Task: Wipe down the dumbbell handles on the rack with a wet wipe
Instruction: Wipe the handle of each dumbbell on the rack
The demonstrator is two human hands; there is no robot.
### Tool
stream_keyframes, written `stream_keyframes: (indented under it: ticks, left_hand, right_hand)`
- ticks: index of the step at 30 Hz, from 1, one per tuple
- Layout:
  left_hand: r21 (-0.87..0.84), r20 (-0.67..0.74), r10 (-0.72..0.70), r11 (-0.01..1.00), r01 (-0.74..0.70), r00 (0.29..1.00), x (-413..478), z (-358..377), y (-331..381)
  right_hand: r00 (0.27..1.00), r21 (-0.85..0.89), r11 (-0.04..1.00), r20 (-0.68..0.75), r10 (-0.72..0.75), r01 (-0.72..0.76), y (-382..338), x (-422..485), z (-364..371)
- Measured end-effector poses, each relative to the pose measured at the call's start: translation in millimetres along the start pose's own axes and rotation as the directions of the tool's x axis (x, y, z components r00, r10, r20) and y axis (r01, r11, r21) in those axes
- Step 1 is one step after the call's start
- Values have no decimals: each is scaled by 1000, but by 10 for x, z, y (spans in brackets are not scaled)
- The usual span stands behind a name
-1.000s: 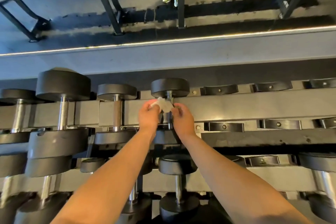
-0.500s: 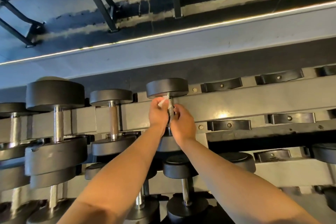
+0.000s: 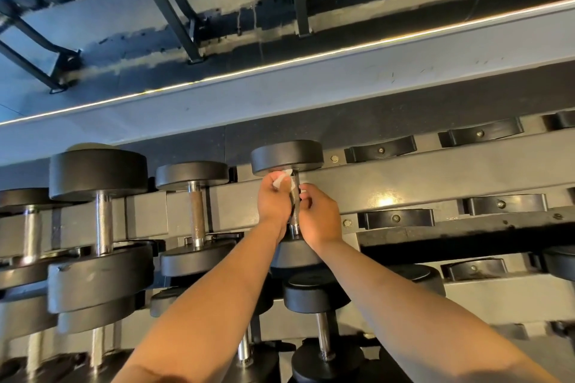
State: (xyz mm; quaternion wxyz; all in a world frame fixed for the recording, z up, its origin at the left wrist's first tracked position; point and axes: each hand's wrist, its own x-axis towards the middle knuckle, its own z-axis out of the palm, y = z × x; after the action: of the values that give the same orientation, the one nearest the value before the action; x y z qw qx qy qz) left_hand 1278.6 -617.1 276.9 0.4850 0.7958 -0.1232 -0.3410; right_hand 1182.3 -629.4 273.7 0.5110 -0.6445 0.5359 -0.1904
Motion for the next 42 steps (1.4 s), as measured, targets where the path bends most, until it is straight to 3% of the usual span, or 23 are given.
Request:
stream_keyframes:
  ticks: [7, 13, 17, 21, 23, 32, 39, 42]
  left_hand:
    - [337, 17, 105, 936, -105, 994, -85, -65, -17]
    - [513, 135, 96, 845, -152, 986, -167, -249, -181]
    - [469, 113, 47, 878, -94, 993, -161, -285, -255]
    - [189, -30, 52, 981, -46, 998, -60, -195, -64]
    - [89, -28, -5, 996, 7, 1000, 8, -122, 68]
    - [434, 124, 57, 895, -106, 991, -147, -238, -120]
    - [557, 259, -58, 824, -100, 964, -252, -438, -180]
    - [653, 351, -87, 737, -177, 932, -277, -489, -156]
  right_hand:
    - [999, 4, 999, -10, 40, -40, -64, -42, -54]
    - [998, -147, 988, 33, 59, -54, -127, -173, -3]
    - [996, -148, 986, 19, 82, -79, -134, -211, 3]
    - [995, -130, 987, -3, 95, -94, -112, -169, 50]
    - [997, -139, 987, -32, 76, -80, -114, -177, 71]
    - [998, -160, 986, -52, 43, -51, -132, -185, 60]
    - [996, -175, 980, -43, 84, -90, -148, -196, 37]
    - [996, -163, 983, -38, 76, -81, -135, -202, 19]
